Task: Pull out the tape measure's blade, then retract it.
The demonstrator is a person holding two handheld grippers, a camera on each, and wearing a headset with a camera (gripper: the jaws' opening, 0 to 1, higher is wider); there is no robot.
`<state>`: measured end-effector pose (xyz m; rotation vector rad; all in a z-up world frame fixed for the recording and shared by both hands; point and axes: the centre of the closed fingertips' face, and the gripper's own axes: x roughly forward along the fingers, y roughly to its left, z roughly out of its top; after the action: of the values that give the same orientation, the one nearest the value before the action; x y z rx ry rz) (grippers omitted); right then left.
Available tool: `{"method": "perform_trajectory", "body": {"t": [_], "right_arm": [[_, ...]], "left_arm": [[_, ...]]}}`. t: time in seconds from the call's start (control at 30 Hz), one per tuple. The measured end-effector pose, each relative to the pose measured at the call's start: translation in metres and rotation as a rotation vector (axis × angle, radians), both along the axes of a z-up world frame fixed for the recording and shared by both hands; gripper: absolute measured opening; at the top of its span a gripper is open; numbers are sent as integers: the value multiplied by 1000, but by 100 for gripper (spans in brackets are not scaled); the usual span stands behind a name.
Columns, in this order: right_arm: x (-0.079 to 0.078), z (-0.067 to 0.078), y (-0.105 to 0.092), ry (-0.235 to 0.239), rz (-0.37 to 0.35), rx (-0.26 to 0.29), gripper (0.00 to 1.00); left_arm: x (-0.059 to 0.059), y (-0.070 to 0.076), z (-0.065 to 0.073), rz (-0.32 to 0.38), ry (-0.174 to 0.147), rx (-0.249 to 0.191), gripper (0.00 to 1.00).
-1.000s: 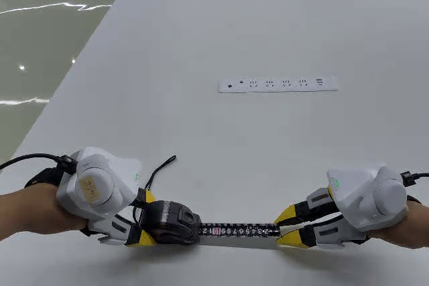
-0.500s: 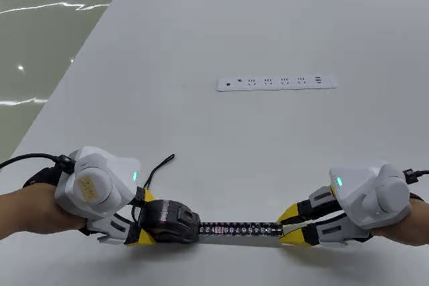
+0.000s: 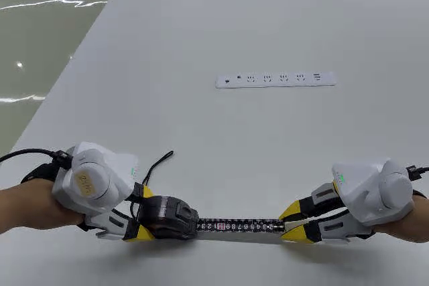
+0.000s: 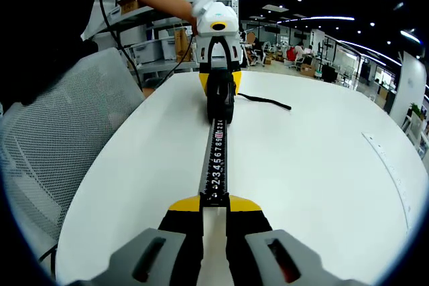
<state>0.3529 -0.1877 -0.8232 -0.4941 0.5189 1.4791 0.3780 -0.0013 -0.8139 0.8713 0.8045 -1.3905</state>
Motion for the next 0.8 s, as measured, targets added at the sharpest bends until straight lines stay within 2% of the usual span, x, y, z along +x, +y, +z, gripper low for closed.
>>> {"method": "perform_trajectory", "body": {"t": [0.8], "right_arm": [[0, -1, -13, 1, 2, -8, 10]], "left_arm": [[0, 0, 0, 1, 3, 1, 26]]}}
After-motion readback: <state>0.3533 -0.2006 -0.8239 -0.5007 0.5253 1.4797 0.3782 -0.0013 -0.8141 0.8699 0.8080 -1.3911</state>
